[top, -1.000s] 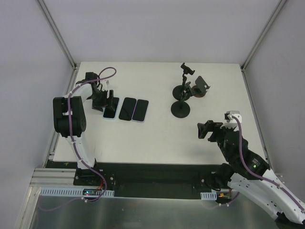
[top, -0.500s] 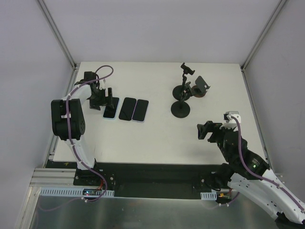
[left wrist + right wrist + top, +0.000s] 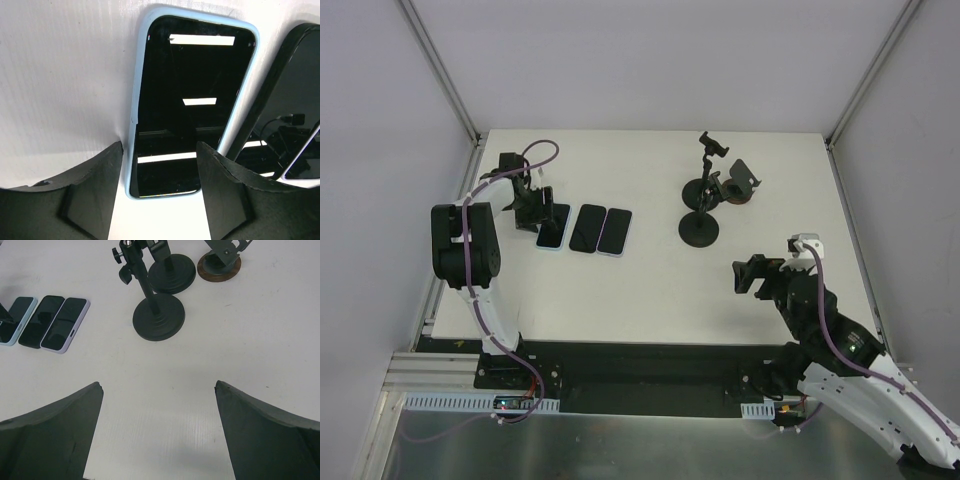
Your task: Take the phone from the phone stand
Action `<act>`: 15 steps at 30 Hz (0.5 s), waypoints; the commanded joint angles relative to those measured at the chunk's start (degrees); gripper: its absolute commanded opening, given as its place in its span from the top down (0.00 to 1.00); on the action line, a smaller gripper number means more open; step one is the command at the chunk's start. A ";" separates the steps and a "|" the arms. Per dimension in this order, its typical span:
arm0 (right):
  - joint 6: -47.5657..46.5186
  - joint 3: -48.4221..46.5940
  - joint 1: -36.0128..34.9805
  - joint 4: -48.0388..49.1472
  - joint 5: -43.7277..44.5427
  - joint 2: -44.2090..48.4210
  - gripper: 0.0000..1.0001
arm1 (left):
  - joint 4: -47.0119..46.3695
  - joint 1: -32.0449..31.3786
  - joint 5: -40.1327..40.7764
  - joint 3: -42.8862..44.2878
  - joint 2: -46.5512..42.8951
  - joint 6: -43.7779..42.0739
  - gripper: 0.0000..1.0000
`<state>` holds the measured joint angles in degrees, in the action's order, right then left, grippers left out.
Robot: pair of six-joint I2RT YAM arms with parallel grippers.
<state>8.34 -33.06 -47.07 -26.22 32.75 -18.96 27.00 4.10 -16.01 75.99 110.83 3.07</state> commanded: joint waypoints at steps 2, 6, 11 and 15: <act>0.80 -0.25 -0.04 1.52 -0.58 -1.17 0.03 | -0.37 -1.11 -1.74 0.39 2.02 -1.13 0.43; 1.07 -0.16 -0.13 1.61 -0.67 -1.17 0.03 | -0.37 -3.04 -1.83 0.57 2.03 -1.40 0.46; 0.98 -0.25 -0.13 1.61 -0.76 -1.08 0.03 | -0.37 -6.46 -1.22 0.65 2.29 -1.40 0.52; 0.80 -0.16 -0.22 1.61 -0.76 -0.73 0.03 | -0.46 -8.31 -0.43 0.83 2.38 -1.22 0.52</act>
<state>8.56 -33.04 -47.07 -26.17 32.12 -19.86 25.74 -1.32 -15.73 76.25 111.37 2.13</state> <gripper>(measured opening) 0.967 0.486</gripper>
